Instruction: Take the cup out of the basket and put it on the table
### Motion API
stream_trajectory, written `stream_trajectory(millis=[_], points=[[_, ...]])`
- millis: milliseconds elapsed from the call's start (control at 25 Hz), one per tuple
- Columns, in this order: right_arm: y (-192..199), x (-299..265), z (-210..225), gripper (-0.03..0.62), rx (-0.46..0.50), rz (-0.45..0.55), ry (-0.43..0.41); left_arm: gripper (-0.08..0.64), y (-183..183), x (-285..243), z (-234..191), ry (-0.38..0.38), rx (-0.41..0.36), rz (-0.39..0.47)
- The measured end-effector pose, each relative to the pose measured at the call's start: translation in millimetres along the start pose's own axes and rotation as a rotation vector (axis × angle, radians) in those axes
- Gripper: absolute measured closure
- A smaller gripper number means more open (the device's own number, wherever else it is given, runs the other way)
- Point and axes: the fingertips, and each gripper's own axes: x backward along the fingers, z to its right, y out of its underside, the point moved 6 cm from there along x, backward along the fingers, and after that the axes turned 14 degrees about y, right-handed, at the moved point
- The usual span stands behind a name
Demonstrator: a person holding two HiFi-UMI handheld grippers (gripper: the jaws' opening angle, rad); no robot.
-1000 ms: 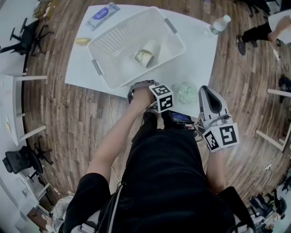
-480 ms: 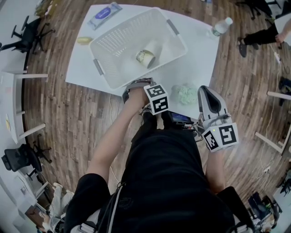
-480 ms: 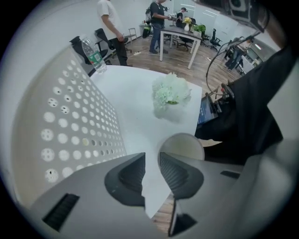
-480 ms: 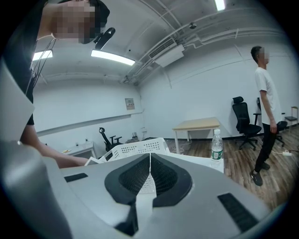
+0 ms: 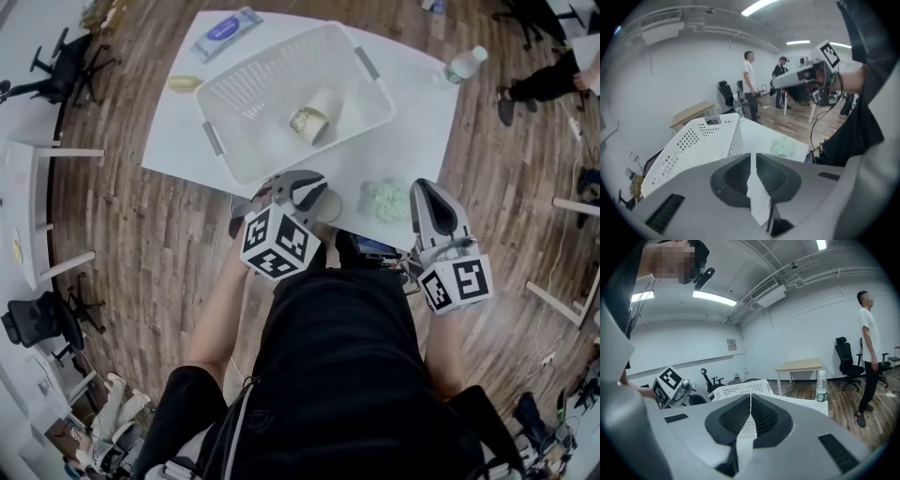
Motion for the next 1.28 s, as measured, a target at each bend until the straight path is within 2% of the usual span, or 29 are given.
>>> stream_trajectory(millis=[320, 400, 480, 760, 1000, 1160, 1280], points=[[-4.7, -10.6, -20.9, 0.568, 0.016, 0.010, -0.052, 0.551, -10.8, 61.8, 17.4, -0.139, 0.099, 0.490], [-6.3, -13.7, -25.8, 0.568, 0.020, 0.013, -0.067, 0.551, -10.8, 73.9, 20.5, -0.157, 0.156, 0.625], [-7.3, -16.3, -30.0, 0.568, 0.022, 0.015, -0.077, 0.552, -7.7, 83.3, 23.2, -0.174, 0.211, 0.692], [-5.4, -20.5, -44.1, 0.568, 0.039, 0.014, -0.109, 0.552, 4.3, 102.8, 22.4, -0.219, 0.262, 0.722], [-11.8, -28.8, -56.7, 0.568, 0.103, 0.003, -0.169, 0.551, 7.9, 110.2, 24.1, -0.260, 0.250, 0.715], [-15.9, -45.2, -71.6, 0.566, 0.216, -0.052, -0.243, 0.551, 12.0, 114.3, 29.2, -0.283, 0.158, 0.637], [-22.9, -67.8, -84.8, 0.565, 0.339, -0.095, -0.293, 0.551, 15.9, 117.5, 29.3, -0.303, 0.145, 0.613]])
